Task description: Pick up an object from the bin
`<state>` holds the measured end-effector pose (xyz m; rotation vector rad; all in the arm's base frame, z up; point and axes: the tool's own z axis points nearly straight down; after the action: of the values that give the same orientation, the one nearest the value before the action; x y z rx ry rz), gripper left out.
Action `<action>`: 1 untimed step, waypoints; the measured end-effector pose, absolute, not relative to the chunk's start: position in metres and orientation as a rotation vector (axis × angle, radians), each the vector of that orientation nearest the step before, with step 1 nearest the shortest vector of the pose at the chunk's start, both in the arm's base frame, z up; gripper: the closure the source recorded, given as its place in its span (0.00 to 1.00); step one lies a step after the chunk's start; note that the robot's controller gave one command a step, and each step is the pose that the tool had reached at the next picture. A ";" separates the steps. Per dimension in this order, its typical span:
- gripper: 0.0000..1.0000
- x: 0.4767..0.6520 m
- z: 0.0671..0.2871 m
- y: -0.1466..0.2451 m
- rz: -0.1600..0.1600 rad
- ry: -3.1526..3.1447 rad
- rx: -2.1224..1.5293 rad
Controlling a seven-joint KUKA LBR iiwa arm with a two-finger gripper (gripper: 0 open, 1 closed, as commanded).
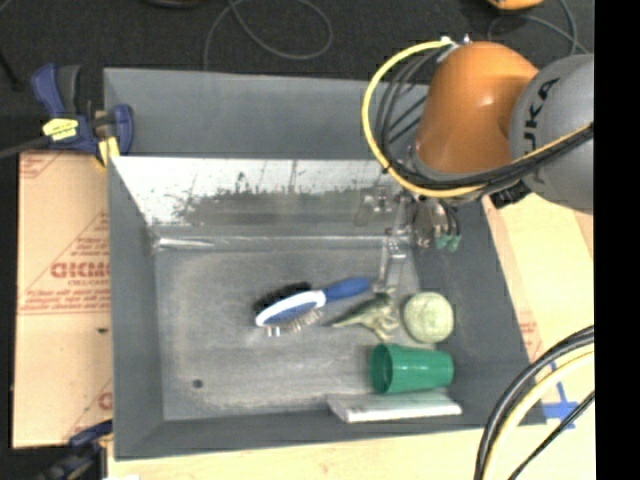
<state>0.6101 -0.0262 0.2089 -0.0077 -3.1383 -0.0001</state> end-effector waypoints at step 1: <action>0.00 0.611 0.214 -0.026 0.001 -3.146 -0.007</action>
Offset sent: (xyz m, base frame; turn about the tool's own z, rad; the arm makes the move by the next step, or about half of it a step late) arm -0.0286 0.0440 -0.1389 -0.1911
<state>0.6112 -0.0262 0.2140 -0.0072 -3.1463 0.0005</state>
